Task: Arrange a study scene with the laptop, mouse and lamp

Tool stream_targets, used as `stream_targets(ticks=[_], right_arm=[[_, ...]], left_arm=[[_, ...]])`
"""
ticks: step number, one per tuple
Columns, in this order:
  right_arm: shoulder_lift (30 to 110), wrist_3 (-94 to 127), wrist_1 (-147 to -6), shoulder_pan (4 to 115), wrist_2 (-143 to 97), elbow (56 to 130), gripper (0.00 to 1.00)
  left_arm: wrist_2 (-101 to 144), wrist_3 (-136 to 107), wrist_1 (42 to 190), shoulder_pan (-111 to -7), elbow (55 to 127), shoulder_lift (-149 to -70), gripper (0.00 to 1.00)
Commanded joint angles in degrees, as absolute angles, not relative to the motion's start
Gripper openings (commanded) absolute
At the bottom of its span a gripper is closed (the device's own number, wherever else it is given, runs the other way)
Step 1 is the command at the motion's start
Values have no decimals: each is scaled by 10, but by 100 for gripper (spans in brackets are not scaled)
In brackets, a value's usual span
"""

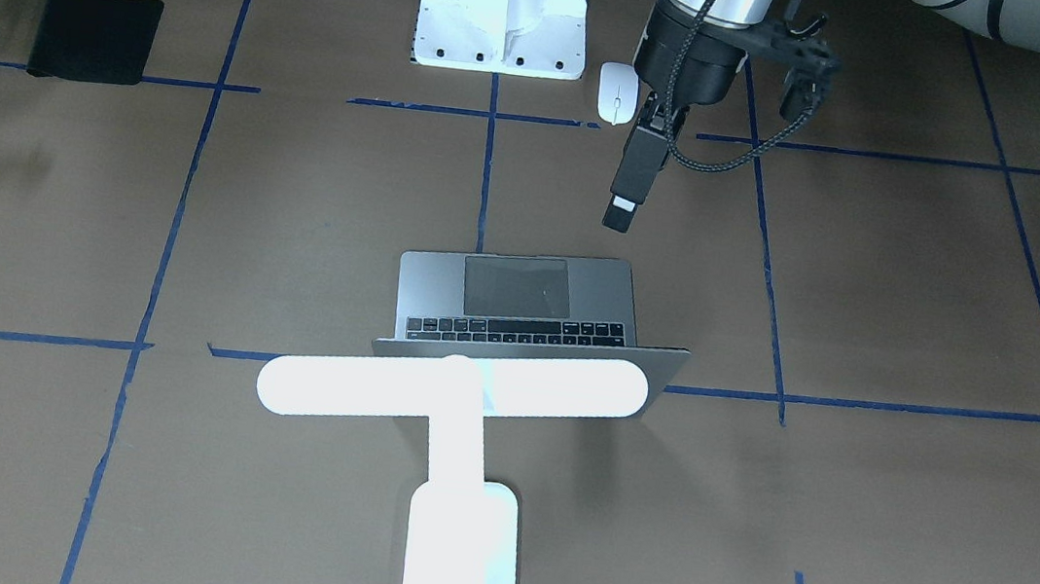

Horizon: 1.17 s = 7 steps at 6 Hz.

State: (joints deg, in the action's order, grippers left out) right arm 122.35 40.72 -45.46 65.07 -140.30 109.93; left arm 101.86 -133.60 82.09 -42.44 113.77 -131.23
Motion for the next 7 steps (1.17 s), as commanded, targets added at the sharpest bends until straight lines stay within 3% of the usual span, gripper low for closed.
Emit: stream_targets(ticks=[1, 5, 7], right_arm=[[1231, 412, -398, 622, -1390, 1036, 99], [1206, 594, -281, 495, -1320, 999, 98], [1196, 726, -212, 364, -1226, 998, 95]], left_arm=[[1019, -1336, 821, -425, 1140, -1307, 100], [1019, -1336, 821, -425, 1140, -1306, 100], [1019, -1336, 821, -425, 1140, -1302, 100]])
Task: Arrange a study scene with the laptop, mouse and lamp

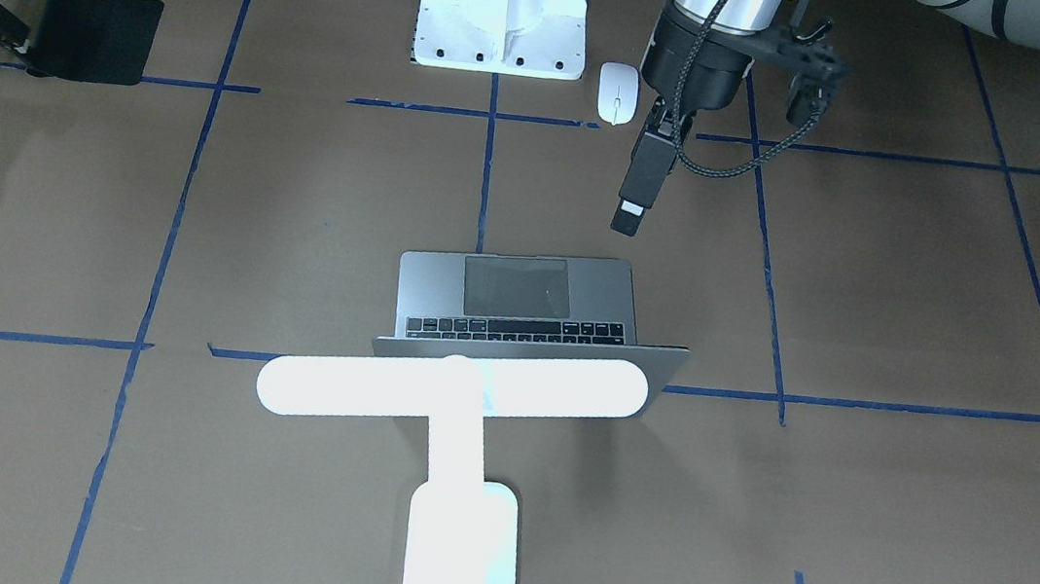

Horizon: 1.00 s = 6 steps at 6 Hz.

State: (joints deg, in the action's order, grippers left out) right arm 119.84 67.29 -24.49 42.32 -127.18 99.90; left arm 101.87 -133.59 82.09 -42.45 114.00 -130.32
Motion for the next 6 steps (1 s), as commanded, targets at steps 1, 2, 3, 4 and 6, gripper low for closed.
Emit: stream_targets(ticks=[1, 2, 3, 4, 6], right_arm=[[1208, 728, -198, 361, -1226, 991, 95], [1207, 728, -196, 350, -1226, 971, 93], [1207, 729, -188, 347, -1227, 967, 90], [1207, 730, -188, 346, -1230, 965, 71], [1204, 737, -187, 335, -1230, 965, 3]], left_arm=[[1019, -1336, 821, -425, 1140, -1299, 100], [1019, -1336, 821, -425, 1140, -1299, 100], [1019, -1336, 821, -425, 1140, -1298, 100], [1019, -1336, 821, -425, 1140, -1299, 100], [1019, -1336, 821, -425, 1144, -1299, 100]])
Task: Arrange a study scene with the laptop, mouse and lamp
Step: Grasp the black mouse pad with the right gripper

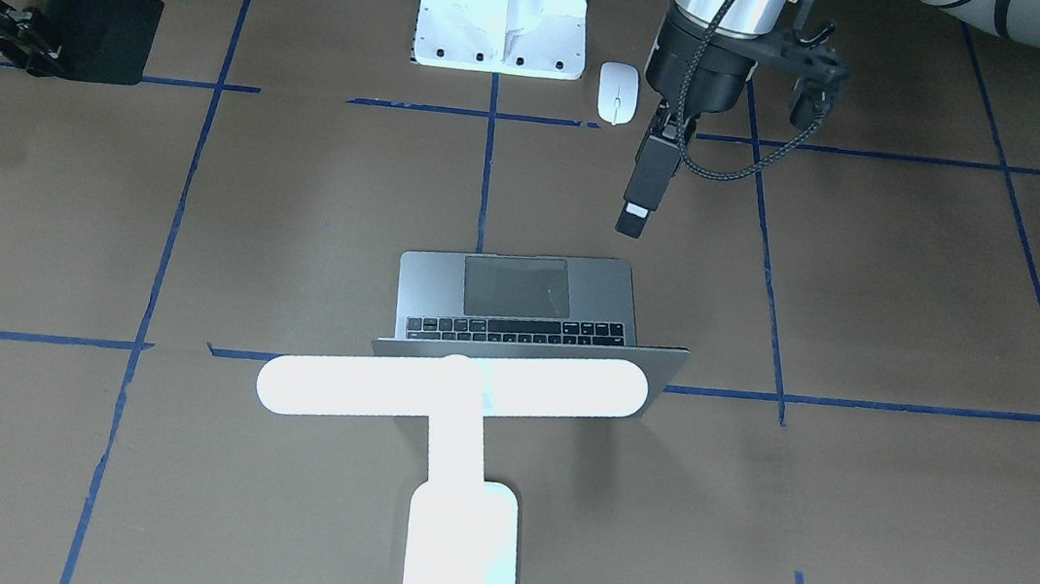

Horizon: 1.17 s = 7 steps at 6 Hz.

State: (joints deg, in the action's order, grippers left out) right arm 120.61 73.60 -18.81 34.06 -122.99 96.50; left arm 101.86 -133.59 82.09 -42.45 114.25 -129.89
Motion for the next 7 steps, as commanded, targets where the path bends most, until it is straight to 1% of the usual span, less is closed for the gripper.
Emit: stream_targets(ticks=[1, 3, 5, 6, 7], right_arm=[[1204, 737, -170, 337, -1231, 970, 0], [1194, 760, -171, 337, -1223, 1029, 0], [1164, 783, -176, 330, -1204, 1042, 0], [1104, 818, -238, 316, -1205, 1071, 0], [1026, 818, -375, 324, -1212, 1123, 0]], left_arm=[[1018, -1336, 821, -425, 1144, -1299, 100], [1019, -1336, 816, -425, 1153, -1299, 100], [1019, -1336, 812, -425, 1157, -1299, 100], [1019, -1336, 812, -425, 1157, -1299, 100], [1019, -1336, 812, -425, 1157, -1298, 100]])
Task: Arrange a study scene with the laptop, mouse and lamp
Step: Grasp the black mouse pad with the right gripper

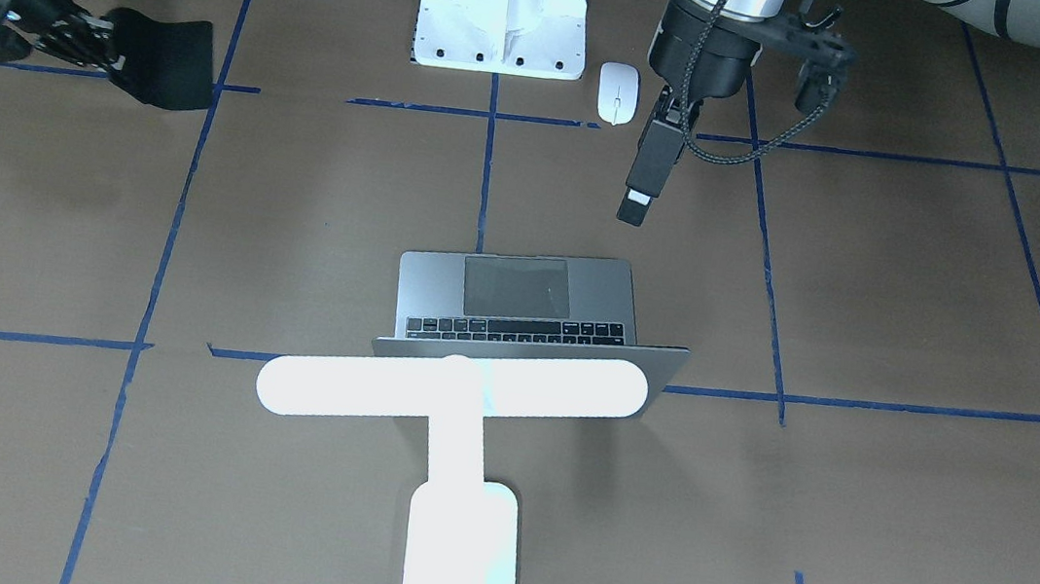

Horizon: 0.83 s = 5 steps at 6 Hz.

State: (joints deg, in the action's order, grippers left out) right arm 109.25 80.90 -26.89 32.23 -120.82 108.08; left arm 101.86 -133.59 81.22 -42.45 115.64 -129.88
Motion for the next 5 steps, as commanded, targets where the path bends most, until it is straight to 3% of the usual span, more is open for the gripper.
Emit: stream_targets(ticks=[1, 2, 5], right_arm=[[909, 818, -511, 327, -1211, 1131, 0], [824, 810, -600, 332, -1208, 1109, 0], [644, 700, -651, 435, -1212, 907, 0]], left_arm=[[1019, -1336, 812, -425, 1157, -1298, 100], [1018, -1336, 813, -425, 1155, -1297, 100], [1018, -1336, 813, -425, 1156, -1291, 100]])
